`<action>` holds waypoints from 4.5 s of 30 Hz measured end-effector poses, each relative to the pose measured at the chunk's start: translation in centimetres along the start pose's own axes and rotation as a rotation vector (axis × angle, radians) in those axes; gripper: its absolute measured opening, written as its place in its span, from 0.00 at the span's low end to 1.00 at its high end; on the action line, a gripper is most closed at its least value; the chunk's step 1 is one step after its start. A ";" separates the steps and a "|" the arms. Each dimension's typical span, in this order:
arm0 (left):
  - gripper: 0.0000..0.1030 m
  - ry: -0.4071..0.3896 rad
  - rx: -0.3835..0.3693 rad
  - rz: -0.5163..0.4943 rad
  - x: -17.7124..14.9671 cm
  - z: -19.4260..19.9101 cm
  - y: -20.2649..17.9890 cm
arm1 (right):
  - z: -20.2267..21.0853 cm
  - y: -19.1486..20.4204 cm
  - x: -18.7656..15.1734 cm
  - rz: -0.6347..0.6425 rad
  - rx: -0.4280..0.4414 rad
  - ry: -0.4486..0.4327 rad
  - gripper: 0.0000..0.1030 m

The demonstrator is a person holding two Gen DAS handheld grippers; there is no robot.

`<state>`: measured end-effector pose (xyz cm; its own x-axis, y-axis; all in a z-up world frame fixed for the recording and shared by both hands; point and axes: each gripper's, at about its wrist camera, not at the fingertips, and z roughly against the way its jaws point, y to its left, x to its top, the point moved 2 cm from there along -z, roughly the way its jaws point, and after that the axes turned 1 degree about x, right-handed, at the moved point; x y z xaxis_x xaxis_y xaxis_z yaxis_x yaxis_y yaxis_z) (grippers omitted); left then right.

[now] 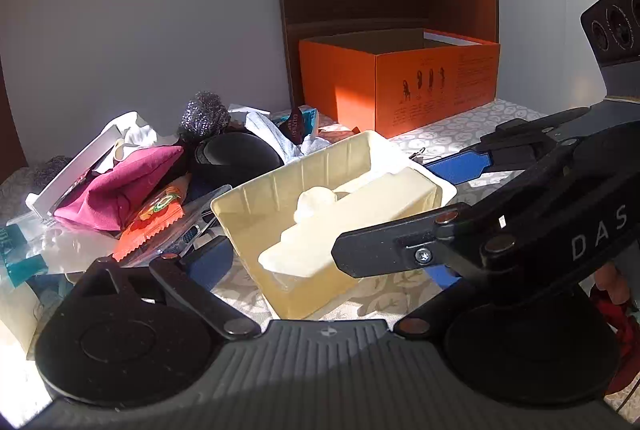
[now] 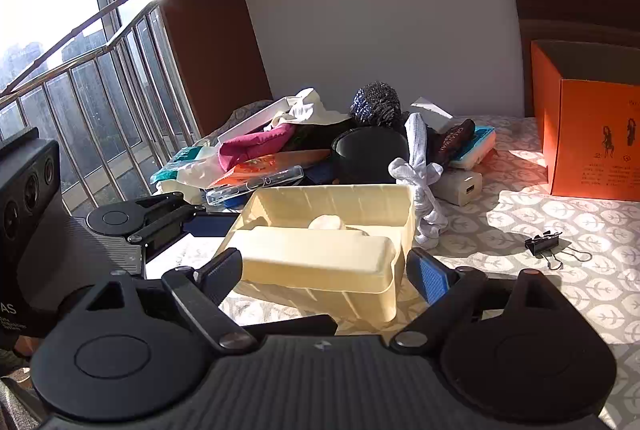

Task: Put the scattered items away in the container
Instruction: 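Grasp the cream plastic tray with both tools and lift it toward the orange box, then lower the cream tray into the orange box and open both tools, then withdraw both tools from the box back to the pile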

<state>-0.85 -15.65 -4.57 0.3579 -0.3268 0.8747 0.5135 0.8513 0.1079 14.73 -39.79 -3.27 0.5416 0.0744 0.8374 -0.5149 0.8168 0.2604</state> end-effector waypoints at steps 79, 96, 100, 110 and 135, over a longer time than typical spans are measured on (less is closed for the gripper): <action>1.00 0.143 -0.041 -0.145 26.4 -34.6 -12.7 | 3.5 -30.4 14.3 -0.339 -0.469 -0.192 1.00; 1.00 -0.015 0.008 -0.025 21.9 -24.4 -8.7 | 4.3 -16.4 13.1 -0.202 -0.374 -0.324 1.00; 1.00 -0.054 0.072 -0.020 20.3 -21.6 -7.3 | 4.2 -11.9 12.1 -0.089 -0.487 -0.390 1.00; 1.00 -0.070 0.161 0.045 16.3 -15.7 -3.8 | 2.3 -5.4 9.6 -0.138 -0.339 -0.369 1.00; 1.00 0.077 0.341 0.159 5.2 -6.3 3.3 | -2.1 5.0 3.3 -0.017 -0.133 -0.167 1.00</action>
<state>7.64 -17.18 -2.62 0.4766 -0.1987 0.8564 0.1627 0.9772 0.1363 15.28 -34.28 -0.21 0.4258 -0.0270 0.9044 -0.4079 0.8865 0.2185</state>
